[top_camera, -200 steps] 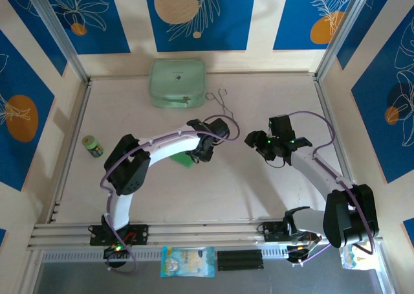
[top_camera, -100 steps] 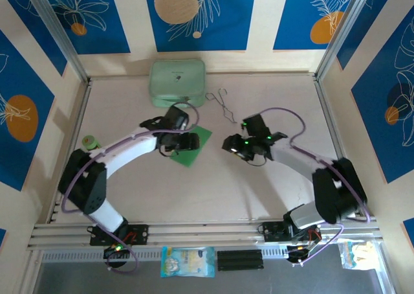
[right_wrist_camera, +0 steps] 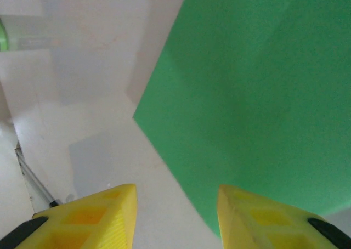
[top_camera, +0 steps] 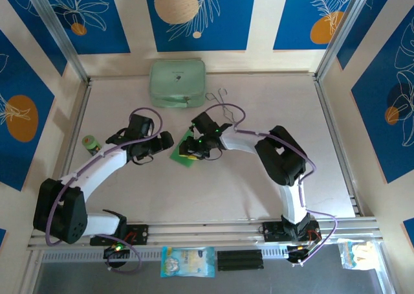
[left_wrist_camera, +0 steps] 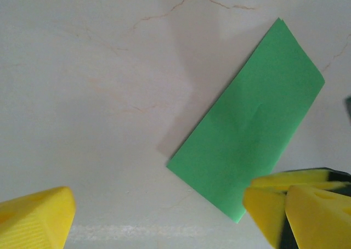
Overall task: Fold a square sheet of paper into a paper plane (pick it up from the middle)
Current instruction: Rotate the paper at the center of the table.
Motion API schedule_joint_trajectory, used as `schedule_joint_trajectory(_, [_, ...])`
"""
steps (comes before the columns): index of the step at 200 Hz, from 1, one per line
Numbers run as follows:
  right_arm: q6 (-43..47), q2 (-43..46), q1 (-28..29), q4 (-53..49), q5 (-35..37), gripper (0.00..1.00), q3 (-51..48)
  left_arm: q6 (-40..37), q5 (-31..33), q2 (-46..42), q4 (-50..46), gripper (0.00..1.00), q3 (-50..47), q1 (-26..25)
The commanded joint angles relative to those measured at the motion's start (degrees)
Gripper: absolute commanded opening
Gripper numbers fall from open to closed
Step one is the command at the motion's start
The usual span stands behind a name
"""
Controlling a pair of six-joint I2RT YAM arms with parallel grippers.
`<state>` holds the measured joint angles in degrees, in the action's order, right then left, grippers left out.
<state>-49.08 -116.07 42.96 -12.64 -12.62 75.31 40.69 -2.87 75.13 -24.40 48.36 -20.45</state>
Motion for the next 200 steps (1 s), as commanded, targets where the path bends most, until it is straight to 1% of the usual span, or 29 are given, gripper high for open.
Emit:
schedule_joint_trajectory(1, [2.1,-2.5,0.6,-3.7,-3.4,0.43,2.4,1.0,-1.9,-0.6,1.6,0.98,-0.8,0.8])
schedule_joint_trajectory(19, [4.2,-3.6,0.6,-5.8,-4.3,0.41,2.4,1.0,-2.7,0.3,2.3,0.99,-0.7,0.9])
schedule_joint_trajectory(42, [9.5,-2.0,0.1,-8.8,-3.8,0.4,-0.8,0.7,-3.4,1.0,2.5,0.99,-0.5,0.9])
schedule_joint_trajectory(54, [13.8,-0.3,-0.7,-10.7,-3.3,0.4,-3.1,0.3,-3.9,1.2,2.6,0.99,-0.5,0.9])
schedule_joint_trajectory(78, [25.1,4.0,-3.2,-15.6,-3.1,0.4,-8.7,-0.7,-5.6,1.4,3.0,0.99,-0.4,0.9])
schedule_joint_trajectory(88, [29.0,6.1,-4.3,-17.8,-1.5,0.4,-10.3,-1.1,-6.7,1.7,3.5,1.0,-0.4,0.9])
schedule_joint_trajectory(103, [32.8,9.0,-5.7,-19.9,-0.3,0.39,-11.8,-1.2,-8.8,2.1,4.6,1.0,-0.5,0.9])
schedule_joint_trajectory(117, [34.3,12.3,-6.3,-20.0,-0.1,0.4,-12.2,-1.1,-11.5,2.9,6.4,1.0,-0.5,0.8])
schedule_joint_trajectory(133, [31.0,17.1,-6.9,-16.7,0.1,0.41,-12.9,-0.9,-14.9,4.0,8.8,1.0,-0.7,0.4])
schedule_joint_trajectory(149, [22.4,20.6,-7.6,-12.6,2.4,0.44,-13.8,0.3,-17.3,4.8,10.9,1.0,-1.1,-0.6])
schedule_joint_trajectory(155, [18.4,21.5,-7.8,-11.6,4.3,0.45,-14.1,0.9,-18.2,5.1,11.6,1.0,-1.2,-1.0])
schedule_joint_trajectory(163, [13.1,21.9,-7.8,-10.9,7.7,0.45,-14.5,2.0,-19.0,5.6,12.6,1.0,-1.5,-1.8])
schedule_joint_trajectory(178, [4.1,21.6,-7.6,-9.8,10.1,0.45,-15.2,3.6,-20.7,6.6,14.4,1.0,-2.1,-3.2])
schedule_joint_trajectory(200, [-3.6,20.3,-7.0,-7.2,11.5,0.45,-16.5,5.1,-22.2,8.1,15.7,0.98,-2.1,-4.9])
